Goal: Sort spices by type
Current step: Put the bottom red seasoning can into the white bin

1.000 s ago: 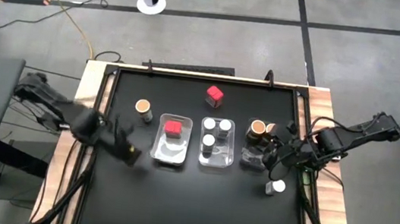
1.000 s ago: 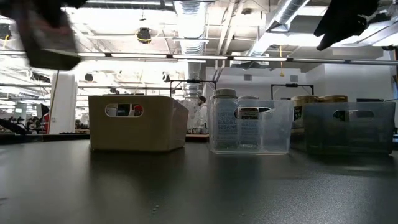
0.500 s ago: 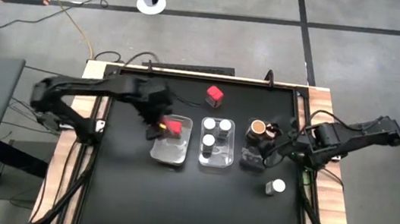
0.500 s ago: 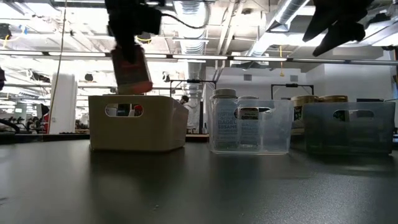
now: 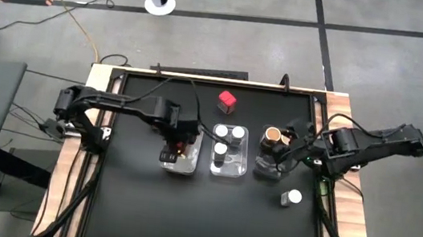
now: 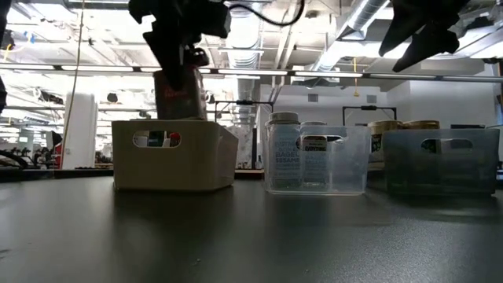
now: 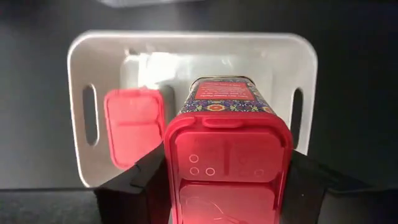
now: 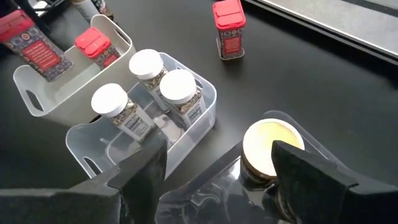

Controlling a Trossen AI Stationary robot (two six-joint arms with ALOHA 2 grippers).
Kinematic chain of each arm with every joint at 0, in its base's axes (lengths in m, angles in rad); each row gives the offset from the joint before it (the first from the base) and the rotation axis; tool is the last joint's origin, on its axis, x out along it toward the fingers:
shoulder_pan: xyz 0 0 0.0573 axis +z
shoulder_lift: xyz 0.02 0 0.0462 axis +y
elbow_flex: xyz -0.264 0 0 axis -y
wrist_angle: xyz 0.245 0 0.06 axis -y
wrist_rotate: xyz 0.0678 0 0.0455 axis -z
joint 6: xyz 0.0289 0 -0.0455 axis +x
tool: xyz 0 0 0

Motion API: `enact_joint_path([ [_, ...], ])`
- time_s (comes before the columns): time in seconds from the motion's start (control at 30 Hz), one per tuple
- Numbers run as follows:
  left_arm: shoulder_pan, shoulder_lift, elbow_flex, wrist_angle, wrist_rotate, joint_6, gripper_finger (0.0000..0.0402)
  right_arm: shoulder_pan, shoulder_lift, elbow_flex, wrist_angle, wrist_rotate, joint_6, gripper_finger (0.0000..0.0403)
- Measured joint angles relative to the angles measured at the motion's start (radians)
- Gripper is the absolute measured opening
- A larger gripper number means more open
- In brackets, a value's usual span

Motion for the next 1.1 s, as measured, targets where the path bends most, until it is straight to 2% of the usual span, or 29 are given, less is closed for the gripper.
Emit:
enact_joint_path([
  [0.33,-0.044,0.104,-0.002,0.019,-0.022,-0.012,0.0207,0.0,0.0,0.0,0.001,-0.001,-0.049,0.0315],
  [0.73,-0.036,0.15,-0.004,0.046,-0.049,0.052,0.0207,0.002,0.0,0.0,0.011,-0.002,-0.047,0.0315],
  [1.1,-0.015,0.173,-0.087,0.088,-0.052,0.095,0.0207,0.001,0.0,0.0,0.03,-0.003,-0.044,0.0315],
])
